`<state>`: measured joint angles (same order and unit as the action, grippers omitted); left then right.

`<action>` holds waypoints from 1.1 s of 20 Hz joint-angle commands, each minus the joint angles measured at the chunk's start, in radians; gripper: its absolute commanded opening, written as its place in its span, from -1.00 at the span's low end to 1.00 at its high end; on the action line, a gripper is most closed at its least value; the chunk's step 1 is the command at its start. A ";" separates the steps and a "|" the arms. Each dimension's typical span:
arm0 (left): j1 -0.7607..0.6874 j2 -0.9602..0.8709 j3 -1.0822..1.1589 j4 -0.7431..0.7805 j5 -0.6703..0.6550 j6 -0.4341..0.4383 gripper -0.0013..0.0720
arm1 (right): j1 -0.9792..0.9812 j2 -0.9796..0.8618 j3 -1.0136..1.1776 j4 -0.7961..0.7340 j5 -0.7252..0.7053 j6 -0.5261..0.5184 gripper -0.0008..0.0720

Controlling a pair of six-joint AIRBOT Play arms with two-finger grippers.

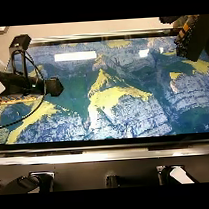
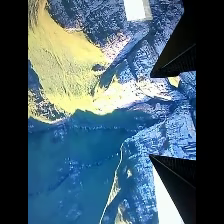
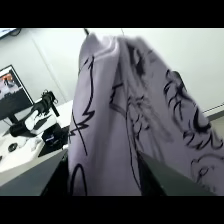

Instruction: Fold the clothes and pants, and hang the long-sleeved shirts on hangers.

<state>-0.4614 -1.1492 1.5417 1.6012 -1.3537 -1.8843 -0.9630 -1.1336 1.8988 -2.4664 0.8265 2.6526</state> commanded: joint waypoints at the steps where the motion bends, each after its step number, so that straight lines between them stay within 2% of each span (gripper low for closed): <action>1: 0.001 0.000 0.000 0.000 0.000 0.000 0.55 | 0.000 0.104 0.000 0.006 0.059 -0.033 0.36; 4: 0.001 0.000 0.000 0.000 0.000 0.000 0.55 | 0.000 0.203 0.000 0.047 0.025 -0.034 0.36; 5: 0.001 0.001 0.000 0.000 0.000 0.000 0.55 | 0.000 0.229 0.000 0.114 -0.023 -0.035 0.36; 7: 0.001 0.001 0.000 0.000 0.000 0.000 0.55 | 0.011 0.257 0.000 0.402 -0.154 -0.079 0.36; 9: 0.001 0.000 0.000 0.000 0.000 0.000 0.55 | 0.064 0.249 0.000 0.800 -0.232 -0.299 0.35; 10: 0.001 0.001 0.000 0.000 0.000 0.000 0.55 | 0.116 0.237 0.000 1.003 -0.226 -0.450 0.35; 12: 0.001 0.001 0.000 0.000 0.000 0.000 0.55 | 0.262 0.195 0.000 1.315 -0.136 -0.770 0.32; 13: 0.001 0.001 0.000 0.000 0.000 0.000 0.55 | 0.351 0.167 0.000 1.401 -0.064 -0.880 0.32; 14: 0.001 0.001 0.000 0.000 0.001 0.000 0.55 | 0.456 0.132 0.000 1.435 0.025 -0.950 0.31; 16: 0.001 0.001 0.000 0.000 0.000 0.000 0.55 | 0.655 0.051 0.000 1.408 0.215 -1.052 0.31; 21: 0.001 0.001 0.000 0.000 0.000 0.000 0.55 | 0.985 -0.172 -0.033 1.309 0.681 -1.164 0.30; 22: 0.001 0.000 0.000 0.000 0.000 0.000 0.55 | 1.025 -0.202 -0.061 1.287 0.735 -1.174 0.13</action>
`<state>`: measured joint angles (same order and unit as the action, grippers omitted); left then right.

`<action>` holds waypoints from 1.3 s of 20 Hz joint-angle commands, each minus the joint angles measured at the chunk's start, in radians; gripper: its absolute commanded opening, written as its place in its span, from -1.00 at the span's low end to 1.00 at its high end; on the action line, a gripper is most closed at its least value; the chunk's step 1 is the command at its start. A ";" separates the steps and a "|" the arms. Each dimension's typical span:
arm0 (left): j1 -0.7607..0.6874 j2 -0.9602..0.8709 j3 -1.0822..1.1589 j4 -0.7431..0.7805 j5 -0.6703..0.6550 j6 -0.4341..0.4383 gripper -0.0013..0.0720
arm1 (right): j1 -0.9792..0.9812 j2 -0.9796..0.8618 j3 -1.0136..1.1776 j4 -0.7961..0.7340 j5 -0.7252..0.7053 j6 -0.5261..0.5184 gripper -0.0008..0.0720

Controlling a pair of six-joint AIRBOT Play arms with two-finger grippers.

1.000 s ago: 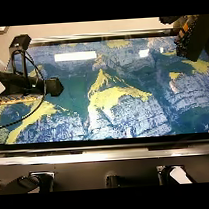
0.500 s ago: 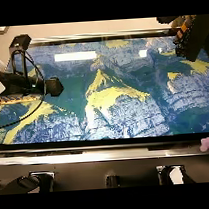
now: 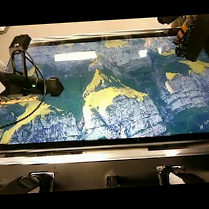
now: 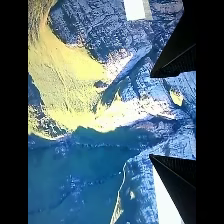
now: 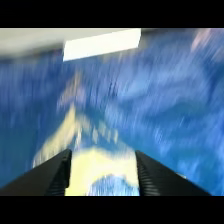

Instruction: Fold the clothes and pants, and hang the long-sleeved shirts on hangers.

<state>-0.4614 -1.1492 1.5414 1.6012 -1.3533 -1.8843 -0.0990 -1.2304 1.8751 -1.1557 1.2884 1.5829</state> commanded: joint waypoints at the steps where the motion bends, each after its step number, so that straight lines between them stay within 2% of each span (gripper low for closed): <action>1: 0.001 0.001 0.000 0.000 0.000 0.000 0.55 | 0.190 -0.129 -0.071 -0.034 0.310 -0.115 -0.20; 2: 0.001 0.000 0.000 0.000 0.003 -0.002 0.55 | 0.214 -0.142 -0.117 -0.034 0.318 -0.126 -0.34; 5: 0.001 0.000 0.000 0.000 0.098 -0.003 0.55 | 0.241 -0.145 -0.248 -0.034 0.258 -0.130 -0.37; 10: 0.039 -0.008 -0.008 0.121 0.123 0.131 0.55 | 0.241 -0.145 -0.389 -0.036 0.196 -0.125 -0.38; 16: 0.144 -0.033 -0.019 0.119 0.124 0.134 0.55 | 0.241 -0.145 -0.422 -0.041 0.195 -0.101 -0.39; 26: 0.142 -0.035 -0.019 0.116 0.124 0.134 0.55 | 0.241 -0.145 -0.422 -0.042 0.197 -0.102 -0.39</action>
